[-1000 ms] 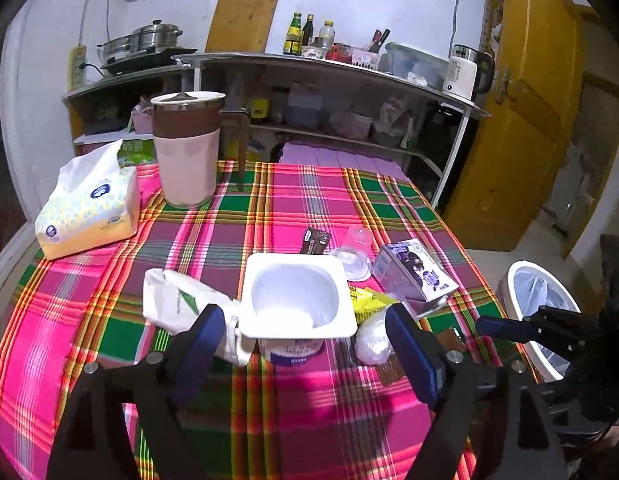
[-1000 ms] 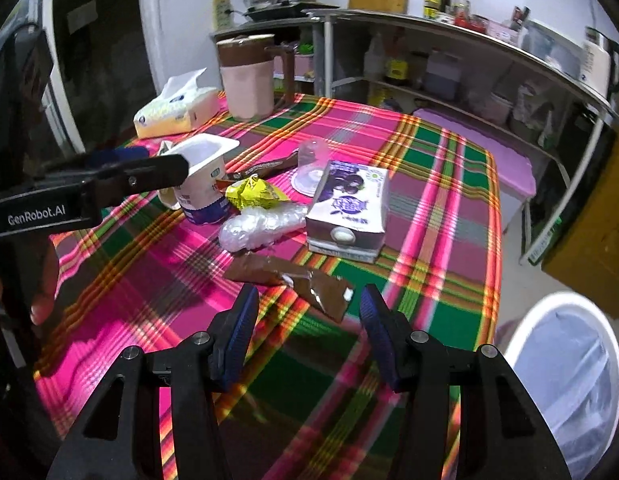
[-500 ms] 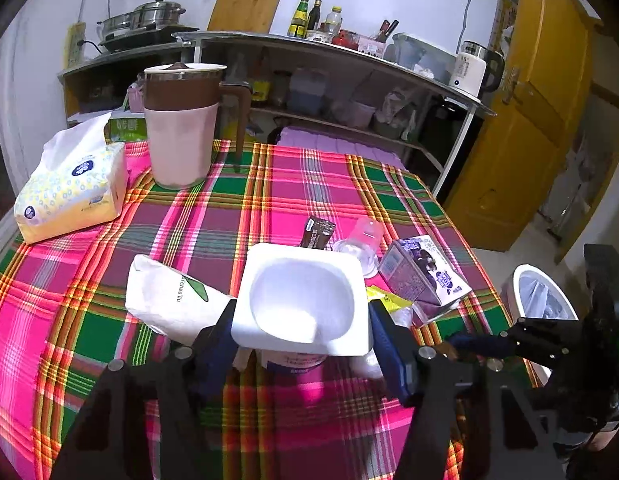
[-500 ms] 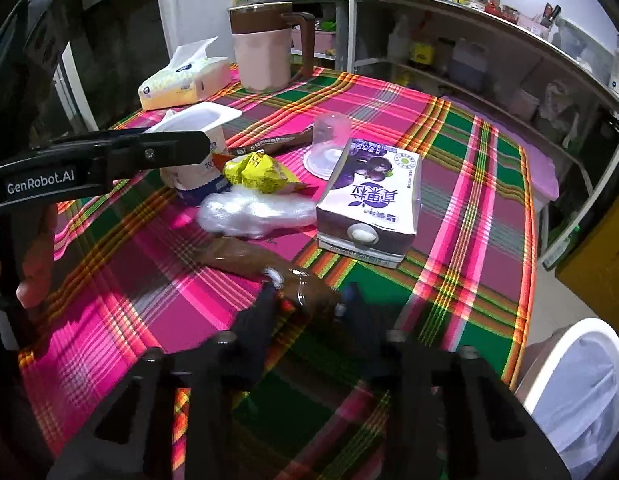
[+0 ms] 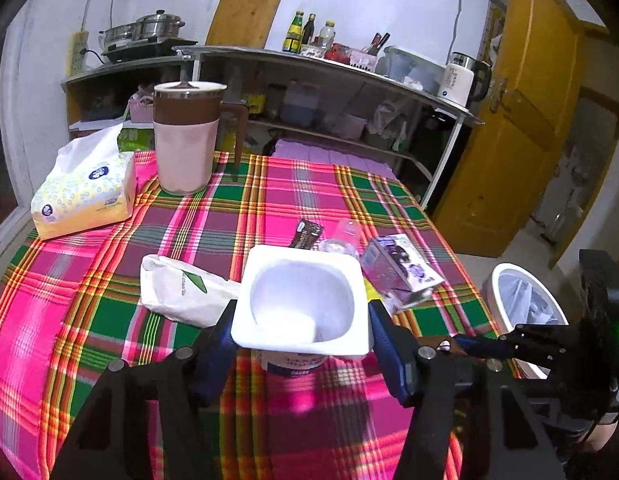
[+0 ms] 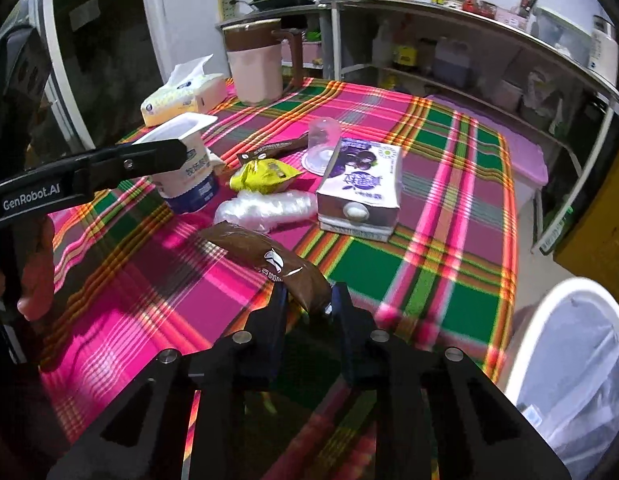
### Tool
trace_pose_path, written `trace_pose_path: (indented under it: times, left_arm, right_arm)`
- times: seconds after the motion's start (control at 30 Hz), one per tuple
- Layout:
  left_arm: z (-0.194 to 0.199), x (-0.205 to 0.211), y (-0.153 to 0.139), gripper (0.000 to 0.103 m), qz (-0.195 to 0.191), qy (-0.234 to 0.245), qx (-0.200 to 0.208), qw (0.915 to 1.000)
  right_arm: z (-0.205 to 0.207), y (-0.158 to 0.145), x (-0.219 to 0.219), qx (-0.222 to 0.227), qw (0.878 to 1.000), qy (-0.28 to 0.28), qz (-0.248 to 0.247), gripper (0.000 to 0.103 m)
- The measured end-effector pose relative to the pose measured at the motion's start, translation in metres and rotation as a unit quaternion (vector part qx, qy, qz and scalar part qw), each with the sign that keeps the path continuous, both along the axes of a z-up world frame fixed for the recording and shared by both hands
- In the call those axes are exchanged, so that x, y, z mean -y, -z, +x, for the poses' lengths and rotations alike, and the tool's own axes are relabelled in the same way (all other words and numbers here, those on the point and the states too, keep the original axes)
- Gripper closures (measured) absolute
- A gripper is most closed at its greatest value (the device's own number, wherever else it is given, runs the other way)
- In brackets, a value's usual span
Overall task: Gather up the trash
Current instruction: 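Carry the yogurt cup and brown wrapper toward the bin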
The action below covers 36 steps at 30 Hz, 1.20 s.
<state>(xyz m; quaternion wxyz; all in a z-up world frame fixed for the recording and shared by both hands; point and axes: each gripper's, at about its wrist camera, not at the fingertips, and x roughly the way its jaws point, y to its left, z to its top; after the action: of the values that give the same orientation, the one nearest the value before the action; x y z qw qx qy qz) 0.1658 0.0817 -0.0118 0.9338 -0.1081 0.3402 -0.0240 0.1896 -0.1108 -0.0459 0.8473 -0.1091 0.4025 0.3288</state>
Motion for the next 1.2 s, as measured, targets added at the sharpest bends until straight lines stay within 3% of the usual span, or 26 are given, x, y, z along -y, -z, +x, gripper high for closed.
trace_pose_path:
  times: [0.6, 1.2]
  left_arm:
    - [-0.045, 0.061, -0.023, 0.041, -0.001, 0.065, 0.015, 0.9978]
    - [-0.022, 0.175, -0.035, 0.041, -0.001, 0.189, 0.028, 0.9816]
  right_arm:
    - [-0.049, -0.024, 0.076, 0.008, 0.995, 0.094, 0.042, 0.08]
    - [-0.069, -0.027, 0.185, 0.013, 0.973, 0.227, 0.044, 0.08]
